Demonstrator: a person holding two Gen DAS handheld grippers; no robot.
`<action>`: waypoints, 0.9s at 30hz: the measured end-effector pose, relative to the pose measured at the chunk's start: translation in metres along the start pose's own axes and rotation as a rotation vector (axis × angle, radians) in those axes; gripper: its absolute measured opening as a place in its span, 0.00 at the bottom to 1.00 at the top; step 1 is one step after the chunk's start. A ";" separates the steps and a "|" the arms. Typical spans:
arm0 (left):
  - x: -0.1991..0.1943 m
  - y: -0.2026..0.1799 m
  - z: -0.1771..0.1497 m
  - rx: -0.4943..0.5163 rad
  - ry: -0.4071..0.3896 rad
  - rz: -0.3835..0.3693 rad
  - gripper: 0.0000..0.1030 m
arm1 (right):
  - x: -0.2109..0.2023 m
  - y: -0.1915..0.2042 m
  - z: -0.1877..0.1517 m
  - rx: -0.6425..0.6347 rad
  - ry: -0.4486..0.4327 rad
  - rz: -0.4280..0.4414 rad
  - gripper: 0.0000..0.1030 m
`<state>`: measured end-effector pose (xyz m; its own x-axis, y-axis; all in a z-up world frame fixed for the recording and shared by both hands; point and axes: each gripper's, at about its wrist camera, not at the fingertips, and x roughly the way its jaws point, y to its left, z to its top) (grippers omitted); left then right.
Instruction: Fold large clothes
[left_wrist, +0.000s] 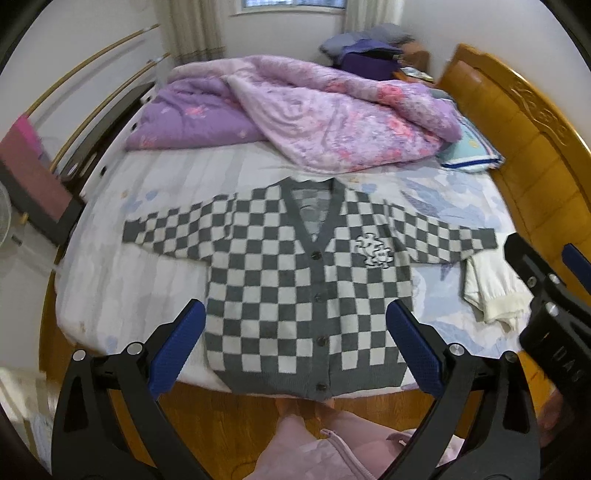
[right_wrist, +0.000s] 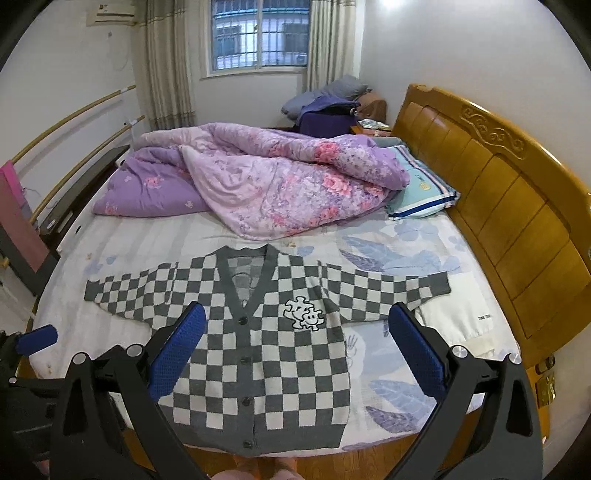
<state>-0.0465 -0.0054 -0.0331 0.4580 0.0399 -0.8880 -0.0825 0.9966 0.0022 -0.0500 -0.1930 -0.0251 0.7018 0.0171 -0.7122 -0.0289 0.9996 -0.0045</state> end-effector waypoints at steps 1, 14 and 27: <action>0.001 0.004 -0.001 -0.017 0.010 -0.003 0.95 | 0.001 0.001 0.000 -0.002 0.000 0.011 0.93; 0.013 0.102 -0.012 -0.310 0.042 0.109 0.95 | 0.046 0.065 0.022 -0.126 0.039 0.221 0.93; 0.093 0.257 0.027 -0.358 0.126 0.066 0.95 | 0.135 0.210 0.043 -0.162 0.143 0.194 0.93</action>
<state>-0.0012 0.2568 -0.1032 0.3313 0.0719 -0.9408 -0.4226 0.9028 -0.0798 0.0695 0.0204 -0.0917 0.5648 0.1921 -0.8026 -0.2736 0.9611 0.0376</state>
